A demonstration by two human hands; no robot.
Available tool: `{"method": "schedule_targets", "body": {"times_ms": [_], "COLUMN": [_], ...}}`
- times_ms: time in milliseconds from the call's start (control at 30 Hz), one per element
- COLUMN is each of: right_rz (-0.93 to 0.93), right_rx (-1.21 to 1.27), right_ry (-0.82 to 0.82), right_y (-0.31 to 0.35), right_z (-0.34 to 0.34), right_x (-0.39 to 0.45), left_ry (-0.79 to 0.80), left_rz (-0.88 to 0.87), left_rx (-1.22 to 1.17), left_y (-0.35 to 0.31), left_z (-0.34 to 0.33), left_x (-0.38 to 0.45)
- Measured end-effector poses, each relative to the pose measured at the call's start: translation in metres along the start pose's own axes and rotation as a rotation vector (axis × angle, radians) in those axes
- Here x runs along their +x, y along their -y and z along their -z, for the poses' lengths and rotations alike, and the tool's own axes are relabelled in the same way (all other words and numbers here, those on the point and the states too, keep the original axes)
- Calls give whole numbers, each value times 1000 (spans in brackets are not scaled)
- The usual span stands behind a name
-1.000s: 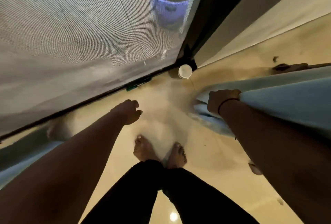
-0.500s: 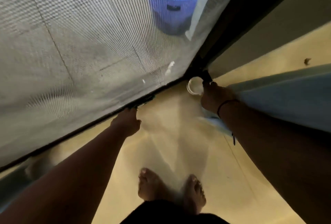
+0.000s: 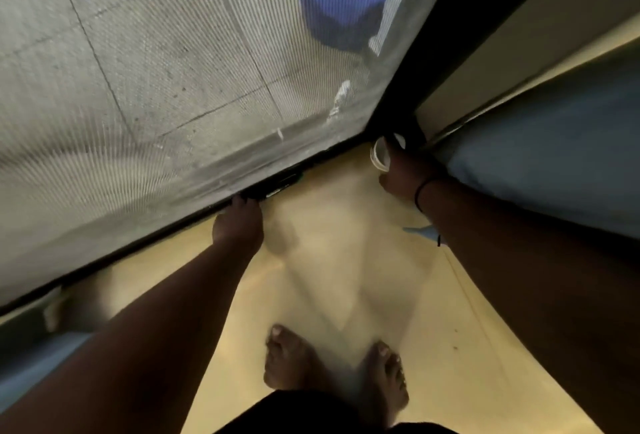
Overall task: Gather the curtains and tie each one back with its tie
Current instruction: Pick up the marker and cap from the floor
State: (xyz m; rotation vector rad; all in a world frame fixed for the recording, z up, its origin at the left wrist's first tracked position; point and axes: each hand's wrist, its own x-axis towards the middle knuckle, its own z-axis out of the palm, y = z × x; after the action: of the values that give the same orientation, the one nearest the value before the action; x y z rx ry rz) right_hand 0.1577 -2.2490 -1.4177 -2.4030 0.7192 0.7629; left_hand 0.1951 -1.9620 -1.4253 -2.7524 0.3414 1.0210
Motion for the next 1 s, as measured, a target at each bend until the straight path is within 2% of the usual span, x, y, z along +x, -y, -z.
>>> {"method": "schedule_targets", "body": {"times_ms": [100, 167, 333, 500, 667, 767, 900, 1000], "right_rz": [28, 14, -46, 32, 102, 123, 208, 242], "right_rx": [-174, -177, -114, -239, -241, -223, -319, -289], "right_ry": [-3, -38, -59, -40, 49, 150, 186, 243], "right_y": [-6, -7, -5, 0, 5, 16, 37, 56], "right_z": [-8, -11, -14, -22, -40, -37, -20, 11], "right_x": [1, 2, 4, -22, -78, -129, -205, -264], "left_ry": [-31, -41, -56, -97, -63, -124, -162, -214], "left_rz": [85, 108, 54, -21, -59, -95, 29, 71], "left_rx": [-97, -137, -140, -90, -443, -667, -1075, -1251], "left_y": [5, 8, 8, 1, -3, 5, 16, 26], "left_z": [-11, -16, -24, -30, -13, 5, 36, 64], "left_x": [3, 4, 11, 19, -12, -59, -138, -210]}}
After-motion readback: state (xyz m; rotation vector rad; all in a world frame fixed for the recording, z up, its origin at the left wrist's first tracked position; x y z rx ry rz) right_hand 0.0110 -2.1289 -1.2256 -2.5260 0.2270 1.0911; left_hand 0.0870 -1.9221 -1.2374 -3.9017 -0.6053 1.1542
